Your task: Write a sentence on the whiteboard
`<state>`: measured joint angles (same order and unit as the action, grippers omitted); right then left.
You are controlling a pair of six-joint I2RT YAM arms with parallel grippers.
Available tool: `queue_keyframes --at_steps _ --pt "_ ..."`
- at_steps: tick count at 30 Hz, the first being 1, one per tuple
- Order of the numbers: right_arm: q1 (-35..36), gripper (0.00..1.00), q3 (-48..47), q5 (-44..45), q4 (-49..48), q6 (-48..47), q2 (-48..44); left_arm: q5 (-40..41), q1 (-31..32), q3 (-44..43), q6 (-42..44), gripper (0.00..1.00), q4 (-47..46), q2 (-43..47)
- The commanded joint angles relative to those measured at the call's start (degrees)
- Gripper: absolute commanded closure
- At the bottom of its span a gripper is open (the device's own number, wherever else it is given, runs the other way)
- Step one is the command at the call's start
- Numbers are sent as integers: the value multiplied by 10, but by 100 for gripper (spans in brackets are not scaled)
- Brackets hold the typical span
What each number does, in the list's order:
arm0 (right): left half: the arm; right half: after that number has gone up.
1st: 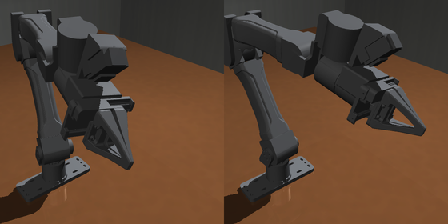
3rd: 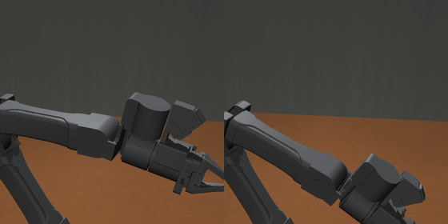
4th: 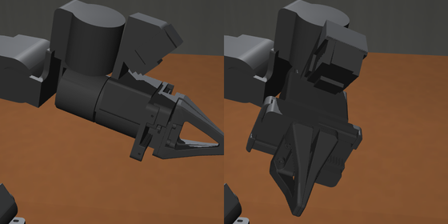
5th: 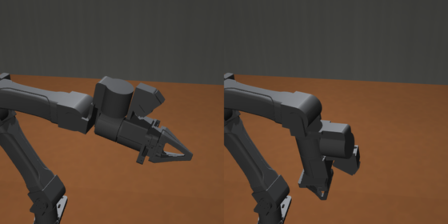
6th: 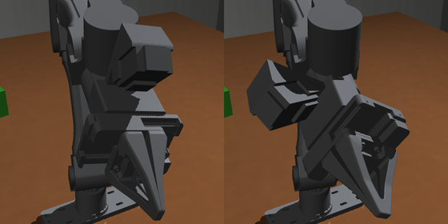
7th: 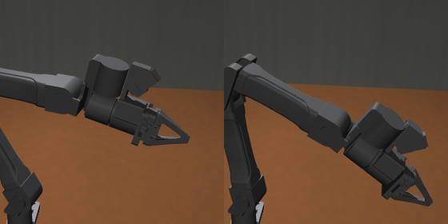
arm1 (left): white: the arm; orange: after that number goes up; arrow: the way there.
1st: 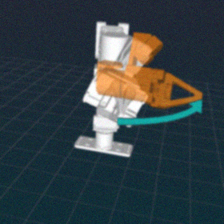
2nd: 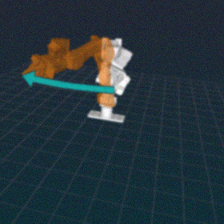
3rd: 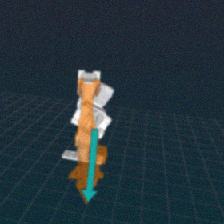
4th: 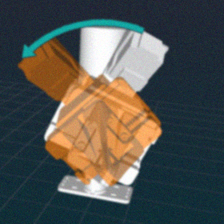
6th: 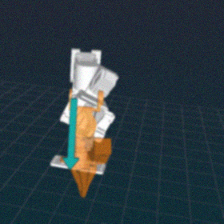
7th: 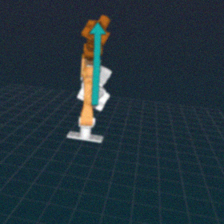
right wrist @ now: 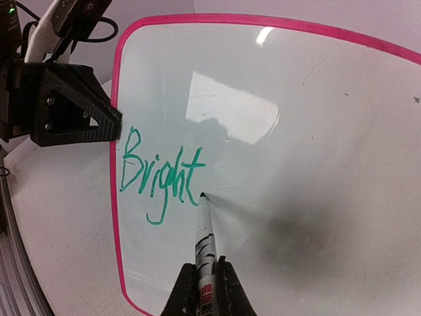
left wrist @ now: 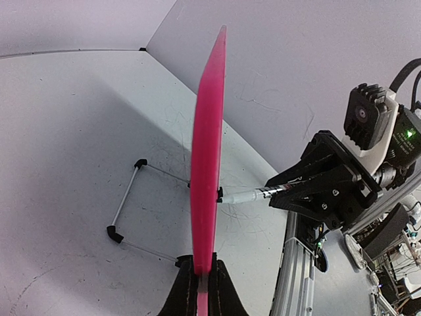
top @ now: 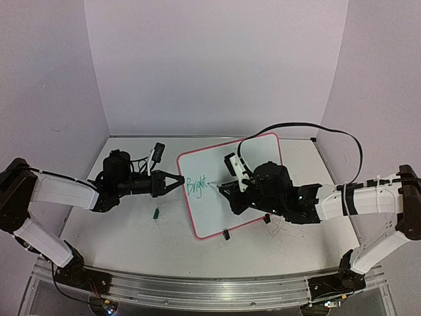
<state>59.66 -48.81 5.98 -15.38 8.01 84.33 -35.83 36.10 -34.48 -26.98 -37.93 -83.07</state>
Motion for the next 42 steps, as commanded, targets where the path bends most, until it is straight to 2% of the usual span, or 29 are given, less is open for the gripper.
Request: queue_keyframes --at_steps 1,29,42 --pt "-1 100 -25 11 -11 7 4 -3 0 -22 10 100 -4 12" --pt "-1 100 -20 72 21 35 -2 -1 1 -17 11 100 -3 16" --pt "-3 100 -20 84 -17 34 7 0 1 -15 10 100 -3 21"
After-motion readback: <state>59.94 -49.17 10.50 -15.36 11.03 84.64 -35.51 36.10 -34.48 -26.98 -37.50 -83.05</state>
